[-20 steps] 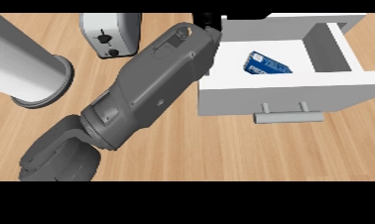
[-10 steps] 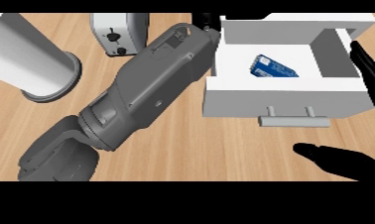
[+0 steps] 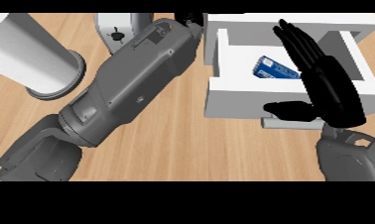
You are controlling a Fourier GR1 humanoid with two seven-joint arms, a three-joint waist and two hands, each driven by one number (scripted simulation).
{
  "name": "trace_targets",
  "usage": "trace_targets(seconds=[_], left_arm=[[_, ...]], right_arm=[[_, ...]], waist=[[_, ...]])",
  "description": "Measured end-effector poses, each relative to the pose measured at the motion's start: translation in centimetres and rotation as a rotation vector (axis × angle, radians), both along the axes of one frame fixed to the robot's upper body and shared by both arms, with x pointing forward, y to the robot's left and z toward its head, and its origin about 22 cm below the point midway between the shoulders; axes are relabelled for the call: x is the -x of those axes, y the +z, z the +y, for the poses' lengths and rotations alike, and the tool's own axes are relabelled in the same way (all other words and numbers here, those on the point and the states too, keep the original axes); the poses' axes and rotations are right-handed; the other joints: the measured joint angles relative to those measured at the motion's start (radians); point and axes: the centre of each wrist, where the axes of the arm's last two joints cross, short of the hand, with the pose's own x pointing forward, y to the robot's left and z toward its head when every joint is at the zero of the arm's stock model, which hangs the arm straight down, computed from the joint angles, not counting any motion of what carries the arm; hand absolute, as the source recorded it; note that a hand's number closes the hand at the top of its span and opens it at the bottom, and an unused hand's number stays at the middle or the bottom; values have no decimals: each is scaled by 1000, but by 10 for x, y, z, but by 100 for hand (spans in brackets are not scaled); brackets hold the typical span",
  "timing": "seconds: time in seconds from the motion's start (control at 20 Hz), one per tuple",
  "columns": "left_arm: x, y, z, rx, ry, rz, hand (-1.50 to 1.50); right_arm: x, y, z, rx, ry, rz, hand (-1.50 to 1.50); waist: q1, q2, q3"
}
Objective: Pick up the can, place it into the drawer and close the drawer
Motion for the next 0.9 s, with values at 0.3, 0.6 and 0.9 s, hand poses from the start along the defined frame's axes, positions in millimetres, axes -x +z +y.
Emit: trace_targets(seconds=[0.3,0.6,0.9], left_arm=[[0,9,12,-6,18,2,-150],[1,11,37,-10,44,2,-150],[6,16,62,-11,49,-1,-150]], right_arm=[[-42,-20,19,176,-30,14,-150],[-77,-52,31,239,-81,34,-150],[-105,-73,33,304,-133,21,-150]], waist=[[10,-1,0],[10,-1,0],[18,-4,-4]])
